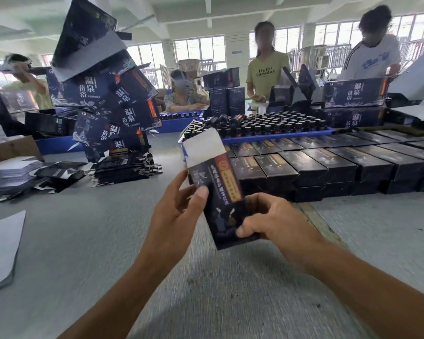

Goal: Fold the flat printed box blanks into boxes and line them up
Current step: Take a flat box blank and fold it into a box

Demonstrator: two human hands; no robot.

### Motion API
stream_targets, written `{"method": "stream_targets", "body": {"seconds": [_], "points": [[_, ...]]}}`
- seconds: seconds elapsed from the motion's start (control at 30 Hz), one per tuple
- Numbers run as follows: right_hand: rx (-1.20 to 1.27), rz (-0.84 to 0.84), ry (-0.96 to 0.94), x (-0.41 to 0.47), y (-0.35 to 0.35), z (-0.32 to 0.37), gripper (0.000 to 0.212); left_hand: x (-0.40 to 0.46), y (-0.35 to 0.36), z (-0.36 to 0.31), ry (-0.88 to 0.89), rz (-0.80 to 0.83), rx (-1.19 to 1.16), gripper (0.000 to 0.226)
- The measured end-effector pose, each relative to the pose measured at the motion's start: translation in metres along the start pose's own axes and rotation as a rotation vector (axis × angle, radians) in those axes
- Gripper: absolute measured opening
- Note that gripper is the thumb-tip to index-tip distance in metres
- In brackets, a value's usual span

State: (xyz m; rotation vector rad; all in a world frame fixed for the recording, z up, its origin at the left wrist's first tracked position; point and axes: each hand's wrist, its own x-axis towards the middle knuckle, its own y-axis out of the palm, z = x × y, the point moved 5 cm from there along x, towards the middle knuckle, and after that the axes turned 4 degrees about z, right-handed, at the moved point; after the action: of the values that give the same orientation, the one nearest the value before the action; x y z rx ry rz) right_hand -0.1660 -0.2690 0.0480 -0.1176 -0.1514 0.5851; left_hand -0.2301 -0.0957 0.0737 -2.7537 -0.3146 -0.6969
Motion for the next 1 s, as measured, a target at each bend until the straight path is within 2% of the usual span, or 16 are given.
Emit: {"method": "stream_targets", "body": {"seconds": [0.13, 0.33, 0.5, 0.7, 0.9, 1.0], "points": [[-0.122, 0.079, -0.025, -0.005, 0.008, 0.002, 0.044, 0.002, -0.004, 0.003, -0.012, -0.009, -0.128, 0.040], [0.015, -0.160, -0.269, -0.008, -0.009, 0.022, 0.038, -0.005, 0.005, -0.004, 0.033, 0.037, -0.109, 0.055], [-0.033, -0.173, -0.403, -0.013, -0.011, 0.032, 0.040, -0.007, 0.009, -0.004, 0.032, 0.087, -0.046, 0.050], [-0.152, -0.156, -0.415, -0.015, -0.008, 0.035, 0.052, -0.007, 0.009, -0.005, 0.011, 0.120, -0.035, 0.042], [-0.222, -0.118, -0.405, -0.016, -0.005, 0.037, 0.034, -0.007, 0.004, -0.006, 0.015, 0.085, -0.043, 0.031], [-0.190, -0.125, -0.426, -0.018, -0.004, 0.041, 0.035, -0.007, 0.001, -0.009, 0.040, 0.029, -0.011, 0.034]]}}
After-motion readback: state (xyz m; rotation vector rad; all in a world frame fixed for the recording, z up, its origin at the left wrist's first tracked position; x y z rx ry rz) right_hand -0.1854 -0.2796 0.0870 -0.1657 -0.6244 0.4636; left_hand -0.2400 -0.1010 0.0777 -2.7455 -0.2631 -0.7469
